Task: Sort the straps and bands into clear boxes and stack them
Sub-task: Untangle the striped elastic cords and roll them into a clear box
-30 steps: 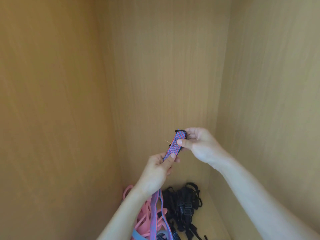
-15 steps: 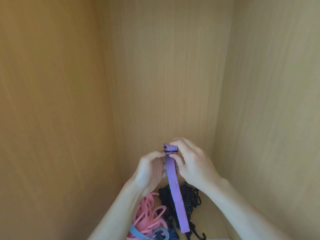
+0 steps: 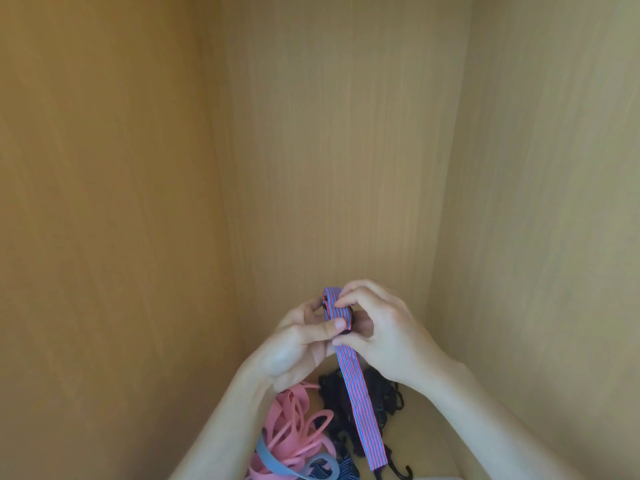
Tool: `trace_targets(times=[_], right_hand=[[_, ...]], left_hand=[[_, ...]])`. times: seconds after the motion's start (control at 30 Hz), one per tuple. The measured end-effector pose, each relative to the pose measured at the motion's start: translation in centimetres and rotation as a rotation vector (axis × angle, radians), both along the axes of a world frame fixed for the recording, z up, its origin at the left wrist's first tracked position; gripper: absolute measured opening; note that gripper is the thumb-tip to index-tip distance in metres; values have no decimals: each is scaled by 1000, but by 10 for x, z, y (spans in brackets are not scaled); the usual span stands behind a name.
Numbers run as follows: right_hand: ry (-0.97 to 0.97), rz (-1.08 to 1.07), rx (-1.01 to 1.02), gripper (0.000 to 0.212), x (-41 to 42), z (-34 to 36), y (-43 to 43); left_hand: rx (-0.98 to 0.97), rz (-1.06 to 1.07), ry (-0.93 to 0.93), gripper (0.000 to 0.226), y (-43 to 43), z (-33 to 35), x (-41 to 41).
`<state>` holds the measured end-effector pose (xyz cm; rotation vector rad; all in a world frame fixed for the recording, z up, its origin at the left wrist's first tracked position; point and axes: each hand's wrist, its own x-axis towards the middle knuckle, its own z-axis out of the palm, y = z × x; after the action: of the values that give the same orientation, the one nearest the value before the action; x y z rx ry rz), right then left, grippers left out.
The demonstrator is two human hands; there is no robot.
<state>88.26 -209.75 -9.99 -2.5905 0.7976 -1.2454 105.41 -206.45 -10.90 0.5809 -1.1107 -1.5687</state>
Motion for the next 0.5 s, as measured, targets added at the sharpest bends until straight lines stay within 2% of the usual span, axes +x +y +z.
trace_targets(times=[0.07, 0.13, 0.2, 0.27, 0.37, 0.5], right_hand=[[35, 67, 81, 37, -3, 0, 2], [9, 92, 102, 29, -6, 2, 4], [-74, 44, 133, 23, -9, 4, 1], [-131, -31, 244, 30, -9, 7, -3], [-86, -30, 424, 40, -9, 12, -8], [-47, 106, 548, 31, -10, 20, -7]], left_hand=[[17, -11, 51, 63, 0, -1, 0], [42, -24, 76, 70, 0, -3, -1], [58, -34, 98, 74, 0, -5, -4], [58, -38, 97, 75, 1, -5, -8], [57, -62, 80, 77, 0, -4, -10], [75, -60, 4, 74, 0, -1, -10]])
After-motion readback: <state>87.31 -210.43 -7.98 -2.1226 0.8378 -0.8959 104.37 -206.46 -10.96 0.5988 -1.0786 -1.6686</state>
